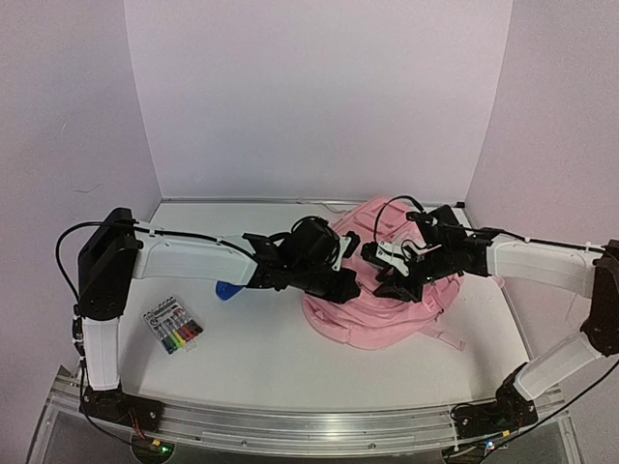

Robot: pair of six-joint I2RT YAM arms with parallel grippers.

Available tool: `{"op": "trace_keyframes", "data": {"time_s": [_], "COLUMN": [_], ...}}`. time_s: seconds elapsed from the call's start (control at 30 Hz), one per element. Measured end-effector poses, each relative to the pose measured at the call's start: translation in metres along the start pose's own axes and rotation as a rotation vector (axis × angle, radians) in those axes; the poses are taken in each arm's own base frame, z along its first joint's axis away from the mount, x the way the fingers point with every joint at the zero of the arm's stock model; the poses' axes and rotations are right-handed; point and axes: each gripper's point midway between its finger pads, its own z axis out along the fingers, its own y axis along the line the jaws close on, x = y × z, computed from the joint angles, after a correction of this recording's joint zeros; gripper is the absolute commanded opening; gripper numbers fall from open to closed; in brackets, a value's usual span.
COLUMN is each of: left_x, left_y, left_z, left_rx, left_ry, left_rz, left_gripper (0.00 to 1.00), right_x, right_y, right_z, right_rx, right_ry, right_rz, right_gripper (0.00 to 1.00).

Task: Pack the student bag
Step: Unzip the student bag at the center of the board.

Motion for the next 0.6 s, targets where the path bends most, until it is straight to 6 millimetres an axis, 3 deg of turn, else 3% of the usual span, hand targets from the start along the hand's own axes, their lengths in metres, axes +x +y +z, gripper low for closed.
{"op": "trace_keyframes", "data": {"time_s": [0.1, 0.33, 0.47, 0.6], "left_x": [0.001, -0.001, -0.010, -0.015], "left_y": [0.001, 0.010, 0.018, 0.029], "left_z": [0.000, -0.010, -0.031, -0.045], "left_rx": [0.001, -0.018, -0.044, -0.080], "left_ry": [0.000, -0.023, -0.065, -0.075], "left_rz": [-0.005, -0.019, -0.015, -0.012], "left_gripper": [0.00, 0.00, 0.00, 0.00], "right_x": [0.005, 0.008, 0.009, 0.025], "right_y": [0.002, 0.001, 0.005, -0.001], "right_z": [0.004, -0.002, -0.027, -0.047], "right_rx": [0.004, 0.050, 0.094, 0.096], "right_ry": [0.025, 0.031, 0.002, 0.005], "right_rz": [-0.023, -0.068, -0.131, -0.145], "right_gripper": [0.01, 0.00, 0.00, 0.00]}}
